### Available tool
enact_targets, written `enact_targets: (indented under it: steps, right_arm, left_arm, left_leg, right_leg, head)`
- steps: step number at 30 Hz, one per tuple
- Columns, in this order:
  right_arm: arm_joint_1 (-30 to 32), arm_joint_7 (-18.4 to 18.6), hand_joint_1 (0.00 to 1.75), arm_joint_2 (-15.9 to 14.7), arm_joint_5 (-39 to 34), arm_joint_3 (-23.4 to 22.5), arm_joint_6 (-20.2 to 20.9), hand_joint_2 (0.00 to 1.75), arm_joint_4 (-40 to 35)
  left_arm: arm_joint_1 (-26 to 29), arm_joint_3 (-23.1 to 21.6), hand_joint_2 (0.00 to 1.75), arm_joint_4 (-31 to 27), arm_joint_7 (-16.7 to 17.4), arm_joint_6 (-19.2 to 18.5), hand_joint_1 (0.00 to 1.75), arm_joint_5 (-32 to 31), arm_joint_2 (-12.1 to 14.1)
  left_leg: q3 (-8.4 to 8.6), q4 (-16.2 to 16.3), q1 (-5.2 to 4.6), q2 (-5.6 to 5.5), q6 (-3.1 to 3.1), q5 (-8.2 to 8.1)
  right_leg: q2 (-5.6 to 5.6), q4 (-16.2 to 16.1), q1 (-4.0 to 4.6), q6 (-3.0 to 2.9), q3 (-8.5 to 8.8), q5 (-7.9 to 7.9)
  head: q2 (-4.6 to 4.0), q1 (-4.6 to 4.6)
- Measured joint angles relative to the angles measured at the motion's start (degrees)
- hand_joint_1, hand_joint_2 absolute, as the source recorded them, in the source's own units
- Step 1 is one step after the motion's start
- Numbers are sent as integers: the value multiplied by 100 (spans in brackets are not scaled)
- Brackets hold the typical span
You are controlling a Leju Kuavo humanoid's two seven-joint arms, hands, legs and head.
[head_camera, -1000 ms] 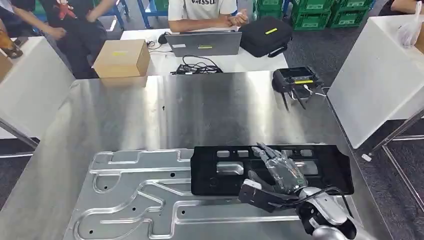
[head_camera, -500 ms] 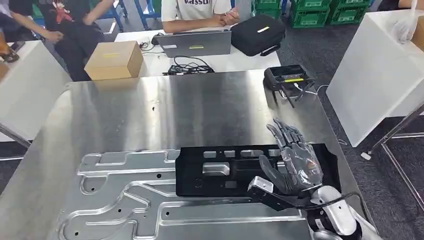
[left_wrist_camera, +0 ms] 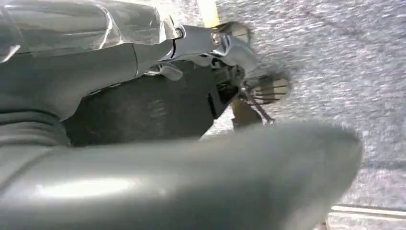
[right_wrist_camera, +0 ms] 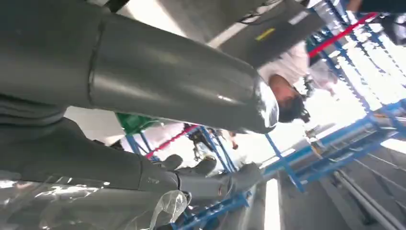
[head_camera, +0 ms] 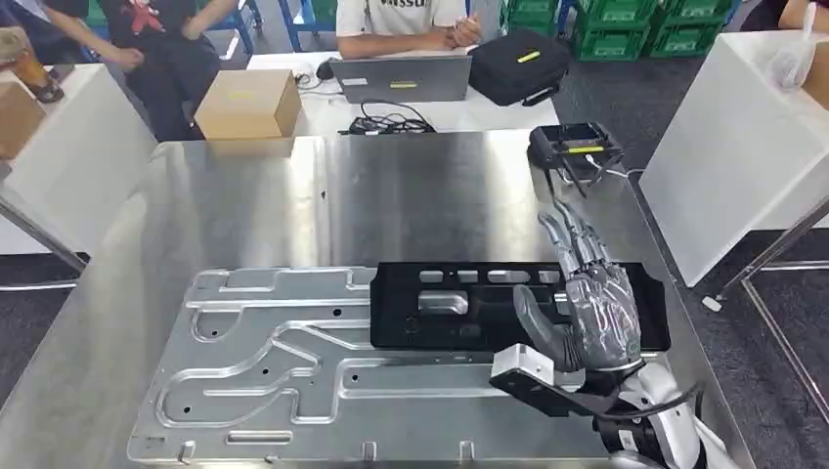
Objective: Take the parts from the cabinet and place them on the table.
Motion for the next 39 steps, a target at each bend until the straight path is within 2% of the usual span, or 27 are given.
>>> enact_targets:
  steps: [2,3,4,5,7,8,9,12,13,15,16,18,19,20,22,23,24,28,29,30,32,33,34,35,37,38,39]
  right_arm:
    - [81,2,0,9,0,-42,-133,0,-26]
    - [120,9,0,33,-35,-61,-201,0,-37]
    - [156,7,0,46,-39,-74,-245,0,-63]
    - [183,7,0,63,-48,-90,-277,0,-90]
    - [201,29,0,98,-114,-103,-334,0,-140]
    - [221,64,0,114,-199,-118,-393,0,-164]
    - [233,92,0,144,-309,-138,-457,0,-186]
    - [345,103,0,216,-826,-197,-828,0,-203]
    - [379,87,0,236,-968,-212,-915,0,-203]
    - [402,52,0,271,-1128,-249,-1003,0,-218]
    - [420,41,0,286,-1141,-262,-1023,0,-218]
    - [464,35,0,299,-1178,-276,-1036,0,-220]
    - [480,18,0,315,-1195,-277,-1038,0,-221]
    - [486,0,0,330,-1242,-278,-1042,0,-227]
    - [495,-20,0,348,-1318,-280,-1069,0,-251]
    - [494,-37,0,361,-1340,-282,-1077,0,-260]
    - [494,-37,0,363,-1351,-291,-1086,0,-266]
    - [549,-99,0,393,-1484,-299,-1134,0,-267]
    - [568,-166,0,393,-1557,-297,-1147,0,-262]
    - [580,-227,0,402,-1643,-299,-1191,0,-262]
    - [602,-295,0,417,-1729,-299,-1226,0,-260]
    - [631,-306,0,424,-1755,-299,-1235,0,-253]
    - [658,-310,0,426,-1766,-299,-1235,0,-249]
    - [672,-313,0,428,-1768,-299,-1235,0,-247]
    - [671,-310,0,433,-1702,-299,-1219,0,-245]
    - [671,-308,0,435,-1626,-299,-1217,0,-245]
    - [669,-293,0,439,-1574,-299,-1213,0,-245]
  left_arm:
    - [-6,9,0,-2,-22,-18,0,31,-15]
    - [-10,15,0,-2,-24,-20,0,46,-17]
    - [-15,24,0,-2,-24,-22,0,59,-24]
    - [-27,35,0,-2,-24,-20,0,76,-26]
    - [-48,44,0,0,-37,-20,0,85,-28]
    - [-69,48,0,0,-39,-17,0,103,-26]
    - [-84,52,0,0,-42,-15,0,120,-26]
    - [-86,83,0,0,-57,-11,0,162,-26]
    - [-91,96,0,0,-59,-9,0,183,-13]
    - [-96,109,0,0,-70,-18,0,197,-24]
    - [-107,122,0,0,-85,-18,0,197,-24]
    - [-124,149,0,0,-94,-18,0,197,-24]
    - [-120,151,0,0,-94,-17,0,199,-24]
    - [-103,153,0,0,-94,-20,0,203,-28]
    - [-58,153,0,0,-85,-20,0,236,-33]
    - [-33,153,0,0,-87,-20,0,236,-33]
    - [-16,155,0,0,-92,-20,0,240,-42]
    - [1,164,0,0,-112,-22,0,260,-33]
    - [-9,168,0,0,-116,-17,0,278,-39]
    - [-6,179,0,0,-118,-17,0,299,-48]
    - [-7,186,0,0,-122,-20,0,306,-50]
    - [-6,186,0,0,-129,-20,0,306,-52]
    - [-7,188,0,0,-131,-20,0,308,-59]
    - [-8,188,0,0,-133,-20,0,308,-59]
    - [-13,190,0,0,-160,-20,0,304,-61]
    - [-17,192,0,0,-181,-15,0,297,-63]
    - [-24,192,0,0,-201,-15,0,297,-68]
  left_leg:
    - [-119,27,-7,-3,-13,81]
    - [-197,49,-17,-4,-11,126]
    - [-284,87,-19,-3,-18,164]
    - [-371,134,-17,-1,-33,194]
    - [-529,262,2,4,-64,224]
    - [-614,375,-3,9,-73,219]
    - [-714,466,-33,15,-87,213]
    - [-808,496,-24,6,-158,339]
    - [-856,506,-20,-12,-175,325]
    - [-998,942,31,-41,-325,-182]
    - [-1109,1436,89,-41,-396,-508]
    - [-1235,2209,186,-38,-488,-858]
    - [-1194,2295,222,-39,-516,-857]
    - [-1027,2081,260,-38,-545,-747]
    - [-390,1034,315,-39,-597,-304]
    - [-174,553,343,-55,-633,-194]
    - [-132,483,299,-114,-638,-289]
    - [-208,386,203,-142,-446,-135]
    - [-173,234,268,-101,-387,-137]
    - [-226,273,234,-114,-323,-96]
    - [-313,299,153,-106,-194,-38]
    - [-355,316,110,-102,-156,-11]
    - [-393,337,66,-103,-124,11]
    - [-432,364,34,-104,-101,28]
    - [-526,439,-8,-117,-86,56]
    - [-565,494,-17,-119,-88,65]
    - [-628,538,-62,-123,-101,73]
  right_leg:
    - [6,869,28,10,-181,-577]
    - [8,1219,38,26,-228,-649]
    - [8,1325,41,38,-175,-548]
    - [7,1172,40,50,4,-351]
    - [1,350,32,72,619,-51]
    - [-6,-160,30,74,945,-188]
    - [17,-407,89,35,1073,-248]
    - [6,-377,106,-75,946,-189]
    - [-42,-427,36,-150,892,-129]
    - [-64,-422,19,-225,828,-45]
    - [-72,-422,15,-231,791,-17]
    - [-81,-420,3,-210,725,41]
    - [-80,-419,-9,-189,677,76]
    - [-68,-417,-28,-159,606,122]
    - [-35,-407,-82,-93,528,176]
    - [-33,-409,-90,-62,517,195]
    - [-27,-454,-78,-4,479,235]
    - [-22,-536,-88,186,402,514]
    - [-37,-458,-102,183,345,340]
    - [-31,-183,-76,155,241,55]
    - [-21,832,-22,85,-105,-536]
    - [-9,1304,28,65,-238,-700]
    - [-2,1487,63,52,-252,-700]
    - [-1,1406,89,25,-140,-591]
    - [5,585,127,-55,415,-202]
    - [32,70,143,-103,763,-103]
    - [60,-259,172,-128,966,-203]
  head:
    - [0,4]
    - [0,4]
    - [2,7]
    - [2,7]
    - [0,7]
    - [2,7]
    - [0,9]
    - [2,9]
    - [2,9]
    - [2,2]
    - [0,2]
    - [0,0]
    - [0,0]
    - [0,0]
    - [2,2]
    - [0,0]
    - [2,0]
    - [2,7]
    - [0,7]
    - [2,26]
    - [2,31]
    - [0,28]
    - [2,29]
    - [0,28]
    - [0,28]
    - [2,28]
    - [2,31]
